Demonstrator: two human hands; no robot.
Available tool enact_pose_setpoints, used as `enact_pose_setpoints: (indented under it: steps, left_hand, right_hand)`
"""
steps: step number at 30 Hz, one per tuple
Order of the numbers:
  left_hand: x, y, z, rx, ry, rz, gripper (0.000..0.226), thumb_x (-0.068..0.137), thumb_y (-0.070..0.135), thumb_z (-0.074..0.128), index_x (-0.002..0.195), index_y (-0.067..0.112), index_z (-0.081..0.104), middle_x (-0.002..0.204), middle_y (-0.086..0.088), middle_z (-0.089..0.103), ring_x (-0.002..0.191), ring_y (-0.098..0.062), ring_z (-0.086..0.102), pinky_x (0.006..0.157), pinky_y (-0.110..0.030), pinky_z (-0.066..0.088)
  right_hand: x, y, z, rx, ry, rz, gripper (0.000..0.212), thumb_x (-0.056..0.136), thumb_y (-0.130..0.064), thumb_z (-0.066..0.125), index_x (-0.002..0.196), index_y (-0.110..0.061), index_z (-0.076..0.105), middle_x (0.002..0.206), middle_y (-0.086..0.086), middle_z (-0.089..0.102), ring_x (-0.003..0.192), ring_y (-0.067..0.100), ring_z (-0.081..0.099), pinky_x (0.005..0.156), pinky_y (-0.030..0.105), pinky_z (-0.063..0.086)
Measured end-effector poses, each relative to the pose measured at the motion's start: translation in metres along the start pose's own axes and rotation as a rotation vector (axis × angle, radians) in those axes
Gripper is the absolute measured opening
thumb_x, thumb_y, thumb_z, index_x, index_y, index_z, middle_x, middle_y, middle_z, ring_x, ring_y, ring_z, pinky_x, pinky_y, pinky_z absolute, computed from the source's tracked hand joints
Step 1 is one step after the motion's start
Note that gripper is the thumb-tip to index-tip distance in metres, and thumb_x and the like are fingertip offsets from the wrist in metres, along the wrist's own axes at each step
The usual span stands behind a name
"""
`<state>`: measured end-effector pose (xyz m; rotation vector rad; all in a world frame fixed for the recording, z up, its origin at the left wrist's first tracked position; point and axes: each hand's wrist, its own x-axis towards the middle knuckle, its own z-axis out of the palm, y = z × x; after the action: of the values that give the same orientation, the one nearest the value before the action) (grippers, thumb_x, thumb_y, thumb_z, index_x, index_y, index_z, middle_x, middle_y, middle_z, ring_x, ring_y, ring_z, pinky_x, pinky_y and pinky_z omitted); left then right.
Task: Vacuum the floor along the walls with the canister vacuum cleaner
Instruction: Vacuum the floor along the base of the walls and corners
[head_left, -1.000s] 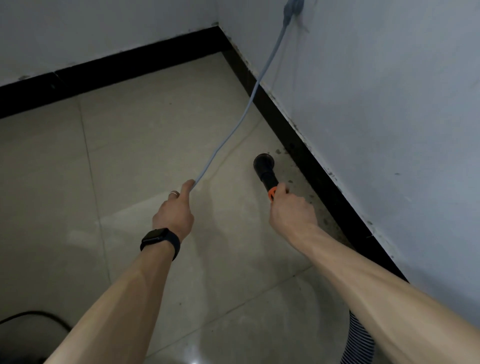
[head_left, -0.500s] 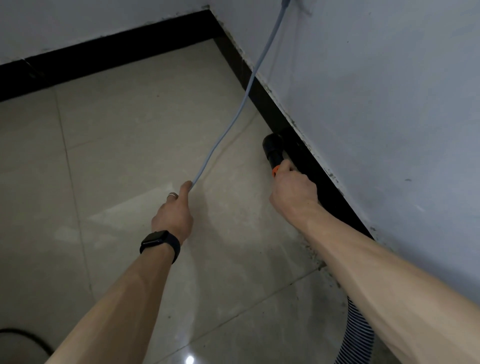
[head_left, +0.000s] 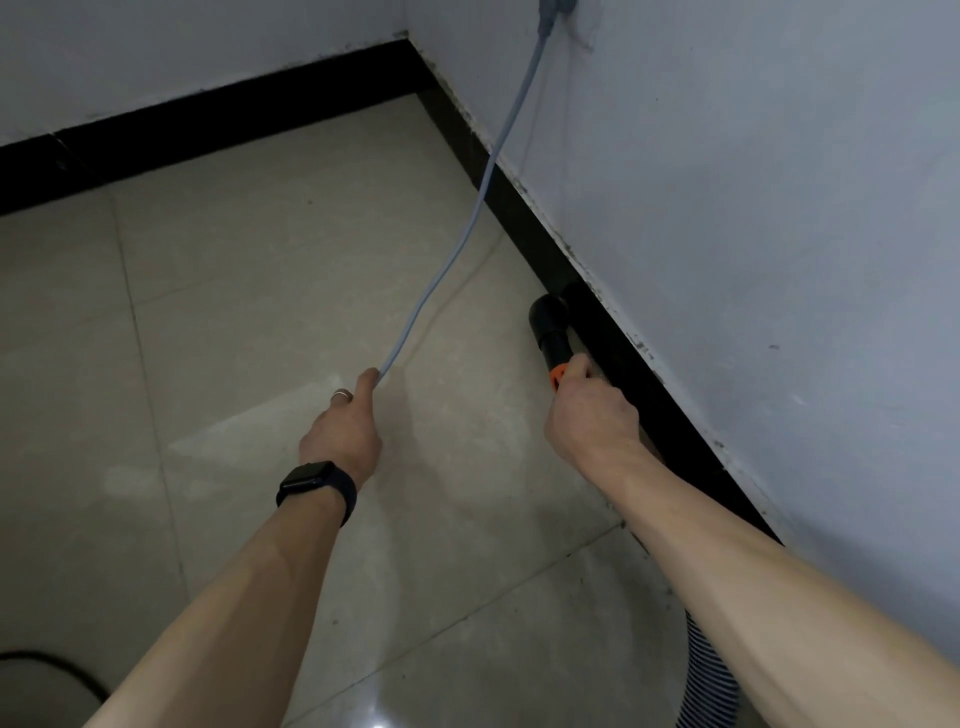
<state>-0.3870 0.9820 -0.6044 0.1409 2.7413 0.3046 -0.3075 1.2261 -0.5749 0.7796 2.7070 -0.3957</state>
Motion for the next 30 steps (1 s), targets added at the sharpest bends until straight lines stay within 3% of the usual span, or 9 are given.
enact_pose_setpoints:
  steps: [5,12,17,21,24,30]
  left_hand:
    - [-0.008,-0.005,-0.003,0.006,-0.005,0.006,0.076,0.091,-0.002,0.039,0.152,0.036,0.014,0.127,-0.01,0.048,0.086,-0.027,0.049,0.068,-0.04,0.045]
    - [-0.017,-0.016,-0.001,0.041,-0.051,-0.017,0.061,0.093,0.001,0.041,0.146,0.026,0.027,0.115,-0.01,0.051,0.084,-0.026,0.048,0.068,-0.039,0.045]
    - [-0.022,-0.029,0.007,0.07,-0.07,-0.051,0.053,0.095,0.003,0.04,0.143,0.023,0.03,0.114,-0.009,0.051,0.079,-0.026,0.049,0.065,-0.038,0.044]
    - [-0.026,-0.033,0.016,0.108,-0.089,-0.066,0.048,0.097,0.005,0.037,0.142,0.022,0.031,0.115,-0.01,0.051,0.078,-0.028,0.05,0.064,-0.039,0.045]
    - [-0.027,-0.03,0.019,0.131,-0.094,-0.059,0.047,0.098,0.005,0.037,0.142,0.021,0.031,0.116,-0.011,0.052,0.079,-0.028,0.051,0.065,-0.04,0.046]
    - [-0.028,-0.026,0.018,0.168,-0.097,-0.05,0.044,0.099,0.008,0.036,0.142,0.02,0.031,0.115,-0.011,0.052,0.078,-0.028,0.051,0.064,-0.039,0.044]
  right_hand:
    - [-0.013,0.007,0.002,0.05,-0.019,0.038,0.041,0.1,-0.02,0.054,0.133,-0.008,0.033,0.11,0.015,0.063,0.094,0.034,0.066,0.074,0.044,0.057]
    - [-0.015,0.021,-0.004,0.158,-0.076,0.064,0.042,0.101,-0.029,0.054,0.133,-0.009,0.035,0.109,0.012,0.058,0.083,0.026,0.057,0.064,0.034,0.045]
    - [-0.017,0.036,-0.016,0.292,-0.146,0.082,0.045,0.099,-0.035,0.057,0.131,-0.01,0.038,0.104,0.01,0.06,0.082,0.028,0.065,0.064,0.036,0.053]
    - [-0.034,0.03,-0.01,0.167,-0.158,-0.006,0.046,0.099,-0.037,0.057,0.13,-0.01,0.038,0.108,0.01,0.062,0.083,0.025,0.063,0.067,0.036,0.055]
    - [-0.06,0.018,0.004,0.059,-0.168,-0.087,0.04,0.101,-0.034,0.055,0.128,-0.012,0.037,0.103,0.009,0.06,0.079,0.025,0.057,0.065,0.034,0.047]
    - [-0.111,-0.005,0.028,-0.151,-0.178,-0.195,0.039,0.101,-0.019,0.054,0.133,-0.009,0.033,0.101,0.012,0.066,0.073,0.026,0.051,0.062,0.037,0.04]
